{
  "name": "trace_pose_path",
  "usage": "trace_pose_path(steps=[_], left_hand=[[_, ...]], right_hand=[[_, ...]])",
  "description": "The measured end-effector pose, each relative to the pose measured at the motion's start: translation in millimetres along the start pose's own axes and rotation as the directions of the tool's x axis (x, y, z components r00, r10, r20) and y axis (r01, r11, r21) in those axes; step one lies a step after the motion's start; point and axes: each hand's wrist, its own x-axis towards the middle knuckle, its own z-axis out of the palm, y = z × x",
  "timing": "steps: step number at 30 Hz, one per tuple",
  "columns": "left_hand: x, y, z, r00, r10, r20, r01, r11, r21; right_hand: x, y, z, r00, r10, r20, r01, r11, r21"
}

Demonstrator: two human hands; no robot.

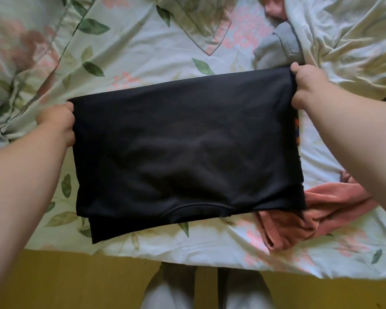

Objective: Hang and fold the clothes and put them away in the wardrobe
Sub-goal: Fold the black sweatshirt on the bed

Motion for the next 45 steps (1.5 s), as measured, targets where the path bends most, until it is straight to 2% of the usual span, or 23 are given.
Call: trace_pose_path(steps=[3,5,7,8,9,10,11,12,14,16,19,22,24,27,30,33,35,37,39,41,42,43,45], left_hand=[[2,2,4,0.999,-0.030,-0.031,0.030,1.000,-0.006],[-10,4,10,0.993,0.055,-0.103,-0.033,0.978,0.206],[-28,4,19,0.932,0.244,-0.268,-0.101,0.885,0.455],[-42,2,26,0.861,0.372,-0.347,-0.123,0.814,0.567],[-61,0,35,0.780,0.516,-0.354,-0.172,0.720,0.672],[-81,-6,45,0.700,0.664,-0.264,-0.279,0.594,0.755],[-102,-14,57,0.637,0.764,-0.101,-0.417,0.452,0.788],[-124,-24,72,0.575,0.814,0.077,-0.542,0.309,0.782],[-158,-45,109,0.506,0.793,0.339,-0.685,0.131,0.717],[-176,-63,142,0.521,0.710,0.474,-0.695,0.031,0.718],[-159,-81,158,0.598,0.595,0.536,-0.640,-0.048,0.767],[-129,-91,140,0.566,0.607,0.558,-0.651,-0.085,0.754],[-115,-89,123,0.552,0.629,0.547,-0.644,-0.095,0.759],[-91,-80,90,0.598,0.670,0.439,-0.558,-0.045,0.829],[-62,-72,49,0.689,0.664,0.292,-0.467,0.099,0.879],[-48,-67,23,0.702,0.634,0.325,-0.491,0.099,0.866],[-55,-66,23,0.723,0.637,0.269,-0.441,0.125,0.889],[-82,-67,40,0.709,0.671,0.214,-0.395,0.127,0.910],[-130,-80,67,0.631,0.719,0.292,-0.483,0.069,0.873],[-180,-117,92,0.543,0.735,0.407,-0.595,-0.005,0.804],[-200,-141,98,0.542,0.711,0.448,-0.622,-0.020,0.783],[-213,-165,98,0.568,0.668,0.481,-0.624,-0.032,0.780],[-211,-203,74,0.612,0.591,0.525,-0.592,-0.097,0.800]], right_hand=[[0,3,1,0.999,0.020,0.050,-0.025,0.996,0.082],[-2,9,3,0.996,-0.048,0.081,0.047,0.999,0.024],[-8,12,5,0.979,-0.193,-0.061,0.170,0.949,-0.264],[-12,13,5,0.933,-0.302,-0.197,0.178,0.862,-0.475],[-23,16,6,0.859,-0.424,-0.286,0.143,0.737,-0.661],[-38,23,10,0.779,-0.554,-0.294,0.144,0.613,-0.777],[-57,34,18,0.718,-0.663,-0.215,0.210,0.500,-0.840],[-74,49,28,0.681,-0.728,-0.072,0.323,0.387,-0.864],[-103,85,55,0.641,-0.719,0.268,0.542,0.177,-0.822],[-118,111,85,0.608,-0.603,0.517,0.655,0.011,-0.756],[-110,133,108,0.593,-0.485,0.642,0.657,-0.169,-0.735],[-89,142,98,0.558,-0.506,0.658,0.652,-0.223,-0.725],[-78,137,84,0.562,-0.534,0.632,0.633,-0.215,-0.744],[-64,122,62,0.613,-0.546,0.571,0.577,-0.185,-0.796],[-46,107,35,0.658,-0.571,0.491,0.517,-0.131,-0.846],[-34,99,15,0.673,-0.575,0.466,0.504,-0.104,-0.857],[-35,98,12,0.699,-0.573,0.428,0.472,-0.079,-0.878],[-53,103,23,0.703,-0.605,0.374,0.438,-0.045,-0.898],[-91,120,42,0.640,-0.652,0.405,0.512,-0.030,-0.858],[-136,163,54,0.542,-0.632,0.555,0.633,-0.128,-0.764],[-154,190,53,0.522,-0.580,0.625,0.665,-0.182,-0.724],[-164,213,45,0.532,-0.524,0.665,0.670,-0.218,-0.709],[-158,238,19,0.573,-0.479,0.665,0.641,-0.244,-0.728]])
